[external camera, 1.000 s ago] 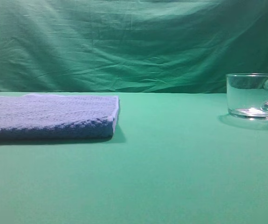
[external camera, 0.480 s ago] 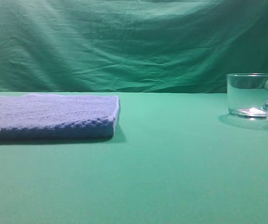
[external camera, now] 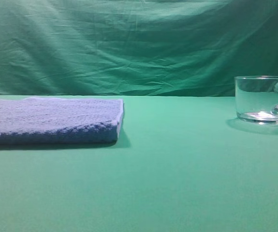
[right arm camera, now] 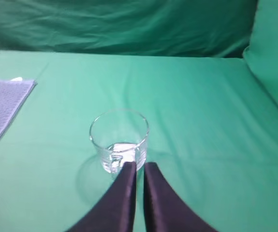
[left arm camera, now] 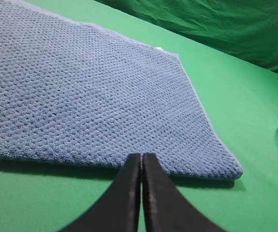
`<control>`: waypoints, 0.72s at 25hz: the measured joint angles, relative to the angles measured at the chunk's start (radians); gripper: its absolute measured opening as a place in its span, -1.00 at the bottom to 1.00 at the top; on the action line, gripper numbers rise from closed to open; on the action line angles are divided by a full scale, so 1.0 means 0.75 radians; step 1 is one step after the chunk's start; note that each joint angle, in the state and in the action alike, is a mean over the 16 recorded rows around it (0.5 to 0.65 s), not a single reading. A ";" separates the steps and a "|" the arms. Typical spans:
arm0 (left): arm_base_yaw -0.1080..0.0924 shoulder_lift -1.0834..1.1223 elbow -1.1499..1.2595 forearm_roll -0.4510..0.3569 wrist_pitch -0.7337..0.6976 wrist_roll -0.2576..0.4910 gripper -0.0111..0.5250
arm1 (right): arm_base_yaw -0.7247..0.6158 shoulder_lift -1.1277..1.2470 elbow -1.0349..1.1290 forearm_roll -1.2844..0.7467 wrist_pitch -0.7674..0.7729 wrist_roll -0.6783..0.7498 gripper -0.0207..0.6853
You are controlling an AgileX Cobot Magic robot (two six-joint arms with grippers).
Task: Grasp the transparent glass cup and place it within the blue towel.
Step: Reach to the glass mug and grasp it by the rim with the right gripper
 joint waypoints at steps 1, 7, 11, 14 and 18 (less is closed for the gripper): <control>0.000 0.000 0.000 0.000 0.000 0.000 -0.96 | 0.008 0.051 -0.029 -0.002 0.028 -0.002 -0.86; 0.000 0.000 0.000 0.000 0.000 0.000 -0.96 | 0.022 0.365 -0.204 -0.017 0.200 -0.007 -0.89; 0.000 0.000 0.000 0.000 0.000 0.000 -0.96 | 0.022 0.583 -0.322 -0.027 0.293 -0.023 -0.69; 0.000 0.000 0.000 0.000 0.000 0.000 -0.96 | 0.023 0.738 -0.402 -0.030 0.325 -0.036 -0.38; 0.000 0.000 0.000 0.000 0.000 0.000 -0.96 | 0.022 0.922 -0.494 -0.032 0.327 -0.053 0.08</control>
